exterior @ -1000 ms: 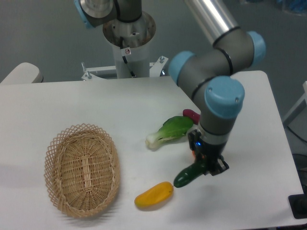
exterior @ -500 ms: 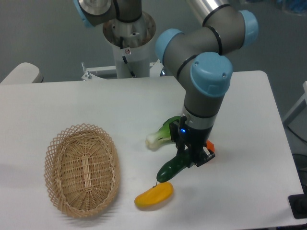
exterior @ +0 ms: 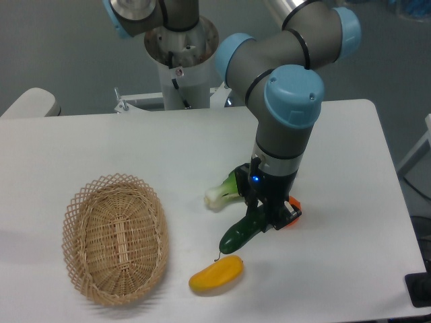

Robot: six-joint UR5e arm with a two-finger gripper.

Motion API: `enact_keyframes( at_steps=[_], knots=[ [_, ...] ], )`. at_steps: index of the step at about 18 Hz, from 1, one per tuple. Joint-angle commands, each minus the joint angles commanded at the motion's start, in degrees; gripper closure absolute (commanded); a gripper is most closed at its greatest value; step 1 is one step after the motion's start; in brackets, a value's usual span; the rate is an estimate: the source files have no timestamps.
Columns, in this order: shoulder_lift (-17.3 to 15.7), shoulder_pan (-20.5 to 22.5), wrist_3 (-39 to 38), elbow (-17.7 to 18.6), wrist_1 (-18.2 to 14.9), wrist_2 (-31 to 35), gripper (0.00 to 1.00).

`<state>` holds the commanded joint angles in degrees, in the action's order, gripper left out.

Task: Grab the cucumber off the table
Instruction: 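Lift the held cucumber up and carry it toward the basket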

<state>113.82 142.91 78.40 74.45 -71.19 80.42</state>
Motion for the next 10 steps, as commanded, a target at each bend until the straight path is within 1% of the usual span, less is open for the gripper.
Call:
enact_keyframes(
  at_steps=[10],
  knots=[
    [0.18,0.00,0.53,0.00,0.00,0.09,0.95]
  ],
)
